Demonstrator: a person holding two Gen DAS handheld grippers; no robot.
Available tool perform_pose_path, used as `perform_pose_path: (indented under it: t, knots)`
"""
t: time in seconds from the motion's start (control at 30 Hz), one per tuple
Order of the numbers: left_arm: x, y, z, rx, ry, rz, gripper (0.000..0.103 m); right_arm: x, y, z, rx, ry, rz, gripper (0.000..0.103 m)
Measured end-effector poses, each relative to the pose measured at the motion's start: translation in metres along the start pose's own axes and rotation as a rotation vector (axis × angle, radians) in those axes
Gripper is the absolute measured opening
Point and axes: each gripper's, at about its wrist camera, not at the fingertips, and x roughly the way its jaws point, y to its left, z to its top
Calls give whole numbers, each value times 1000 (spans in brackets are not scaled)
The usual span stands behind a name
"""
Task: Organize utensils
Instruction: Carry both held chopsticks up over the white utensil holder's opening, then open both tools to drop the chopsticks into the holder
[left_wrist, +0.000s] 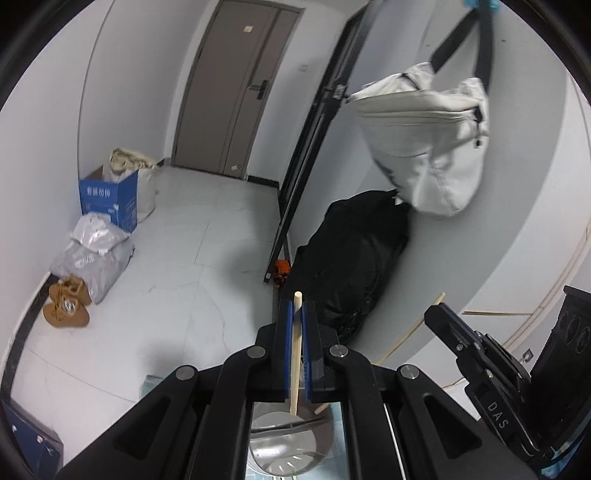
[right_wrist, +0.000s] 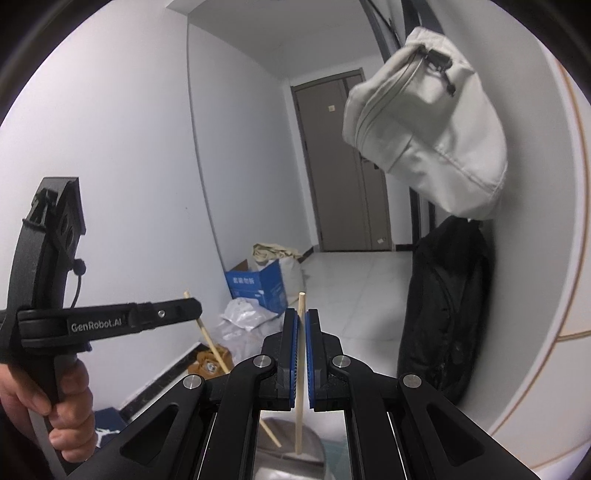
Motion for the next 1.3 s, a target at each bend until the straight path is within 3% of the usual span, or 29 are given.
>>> perform_pose_path:
  t: [0.13, 0.37, 0.63, 0.83, 0.87, 0.93, 1.0, 1.03, 1.3]
  knots:
    - [14, 20, -5, -50, 6, -1, 1, 22, 1, -10, -18, 24, 9, 3]
    - [25, 22, -11, -38, -10, 0, 1, 47, 10, -33, -78, 81, 31, 3]
    - [40, 29, -24, -23, 75, -10, 1, 70, 18, -52, -107, 189, 66, 3]
    - [43, 31, -24, -24, 136, -49, 1, 81, 18, -61, -55, 256, 120, 7]
    - [44, 32, -24, -25, 146, -51, 4, 81, 17, -62, -33, 264, 144, 7]
    - [42, 34, -21, -42, 154, -64, 18, 82, 14, -62, -7, 270, 169, 9]
    - [36, 35, -21, -49, 133, -65, 42, 79, 10, -61, 19, 271, 173, 21]
    - [33, 35, -21, -52, 121, -61, 43, 76, 8, -61, 36, 267, 175, 27]
    - [17, 29, -22, -61, 102, -19, 45, 44, -12, -65, 130, 228, 121, 43]
